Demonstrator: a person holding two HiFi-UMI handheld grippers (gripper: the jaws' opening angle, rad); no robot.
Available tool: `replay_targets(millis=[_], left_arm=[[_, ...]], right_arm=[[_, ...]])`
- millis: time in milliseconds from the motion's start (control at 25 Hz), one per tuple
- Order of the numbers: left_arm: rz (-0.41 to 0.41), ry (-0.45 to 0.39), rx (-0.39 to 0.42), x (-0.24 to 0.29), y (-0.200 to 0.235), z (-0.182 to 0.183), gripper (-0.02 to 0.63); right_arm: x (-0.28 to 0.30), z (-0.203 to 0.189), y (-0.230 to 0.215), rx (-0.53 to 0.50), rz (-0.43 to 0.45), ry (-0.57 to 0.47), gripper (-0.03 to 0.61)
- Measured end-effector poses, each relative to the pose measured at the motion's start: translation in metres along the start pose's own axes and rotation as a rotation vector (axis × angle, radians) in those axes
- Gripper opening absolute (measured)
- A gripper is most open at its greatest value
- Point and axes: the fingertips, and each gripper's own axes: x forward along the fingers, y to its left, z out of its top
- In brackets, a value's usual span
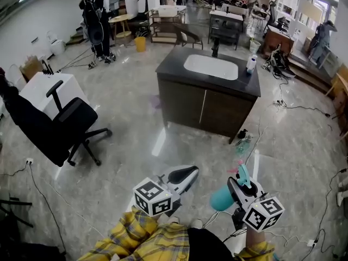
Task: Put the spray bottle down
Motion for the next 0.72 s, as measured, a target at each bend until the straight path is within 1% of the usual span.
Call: replay_targets(millis=[200,320,560,720], left_arm=[[0.003,0.012,-0.019,-0.01,0.014,-0.008,0.02],[0.002,0.018,-0.025,-0.018,0.029,-0.003,0.02],[-0.012,0.029,-0.015,-0.037,0.053,0.005,0.02],[-0.034,0.041,-0.006,-0.045,0.062,0.002,0.02]], right_arm=[[0.014,-0.008,0.005,0.01,-0.008,0.012,0.138],[0.03,-0.009,0.012,0.011,-0.017,0.021,0.138],[0.056,-0.009,0.031,-0.004,-0.036,0.018,0.138],[0.068,-0.012,0.036,-0.002,-0.062,0.004,0.138]])
